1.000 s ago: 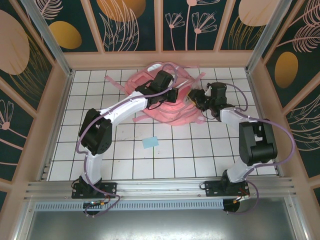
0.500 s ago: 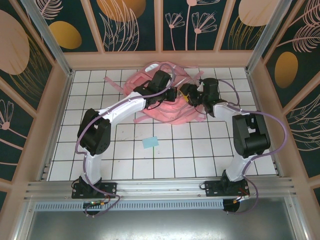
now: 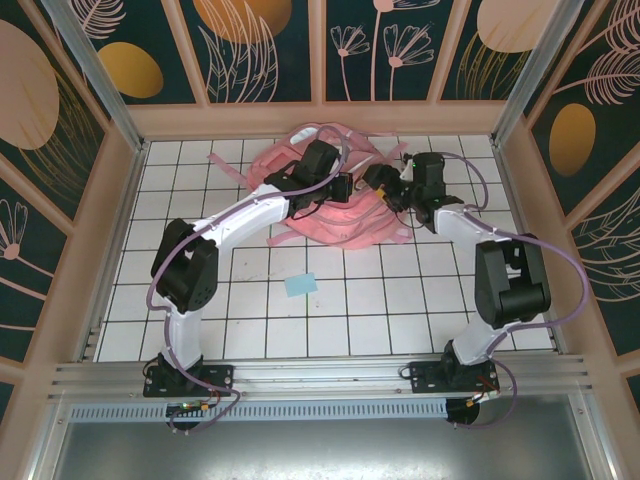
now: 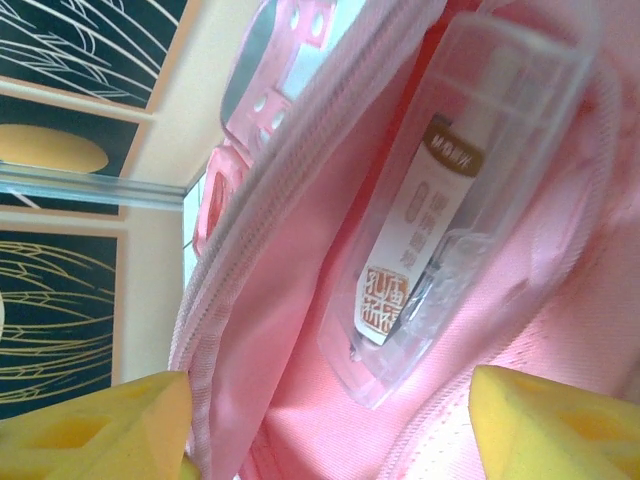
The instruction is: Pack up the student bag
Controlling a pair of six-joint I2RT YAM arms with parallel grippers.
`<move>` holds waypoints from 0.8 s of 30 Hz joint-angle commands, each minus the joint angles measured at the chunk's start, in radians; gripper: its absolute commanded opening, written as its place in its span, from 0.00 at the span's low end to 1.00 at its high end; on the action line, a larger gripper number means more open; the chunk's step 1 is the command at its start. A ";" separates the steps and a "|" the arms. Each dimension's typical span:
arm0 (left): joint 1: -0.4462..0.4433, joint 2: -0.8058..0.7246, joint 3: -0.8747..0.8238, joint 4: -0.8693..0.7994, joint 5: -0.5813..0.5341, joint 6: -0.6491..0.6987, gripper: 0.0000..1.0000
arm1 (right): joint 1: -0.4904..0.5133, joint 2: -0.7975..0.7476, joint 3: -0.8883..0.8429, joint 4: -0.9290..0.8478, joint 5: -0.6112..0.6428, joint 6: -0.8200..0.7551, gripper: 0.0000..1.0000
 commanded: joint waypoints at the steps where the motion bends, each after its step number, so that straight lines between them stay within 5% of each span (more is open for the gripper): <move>1: 0.003 -0.071 -0.001 0.056 0.012 -0.014 0.00 | -0.019 -0.048 0.020 -0.056 0.054 -0.073 0.72; 5: 0.002 -0.074 -0.001 0.057 0.021 -0.012 0.00 | -0.027 -0.058 0.024 -0.074 0.127 -0.111 0.40; 9: 0.002 -0.064 0.007 0.057 0.041 -0.019 0.00 | -0.016 -0.004 0.041 -0.020 0.094 -0.105 0.18; 14: 0.002 -0.064 0.001 0.067 0.083 -0.031 0.00 | 0.012 0.110 0.092 0.019 0.091 -0.098 0.17; 24: 0.003 -0.074 -0.025 0.090 0.111 -0.044 0.00 | 0.087 0.275 0.249 0.136 -0.107 -0.048 0.18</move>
